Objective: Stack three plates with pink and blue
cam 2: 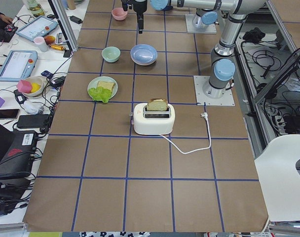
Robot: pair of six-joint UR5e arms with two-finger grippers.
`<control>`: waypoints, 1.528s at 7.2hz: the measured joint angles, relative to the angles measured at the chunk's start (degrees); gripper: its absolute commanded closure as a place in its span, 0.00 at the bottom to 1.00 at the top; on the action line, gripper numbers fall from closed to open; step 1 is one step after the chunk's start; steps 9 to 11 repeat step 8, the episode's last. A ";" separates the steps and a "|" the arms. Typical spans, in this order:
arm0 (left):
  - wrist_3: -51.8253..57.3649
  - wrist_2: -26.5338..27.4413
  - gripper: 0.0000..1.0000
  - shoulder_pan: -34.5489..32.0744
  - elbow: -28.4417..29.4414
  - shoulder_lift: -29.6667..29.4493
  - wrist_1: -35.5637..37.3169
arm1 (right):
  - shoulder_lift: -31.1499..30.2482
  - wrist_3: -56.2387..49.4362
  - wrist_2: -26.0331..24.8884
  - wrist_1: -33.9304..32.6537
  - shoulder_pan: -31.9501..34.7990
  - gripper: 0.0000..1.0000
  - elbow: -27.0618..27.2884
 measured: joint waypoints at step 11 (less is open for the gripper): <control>2.28 -0.18 0.00 1.32 0.15 0.50 -0.41 | -4.40 -7.81 -2.04 8.31 -2.07 0.00 -3.30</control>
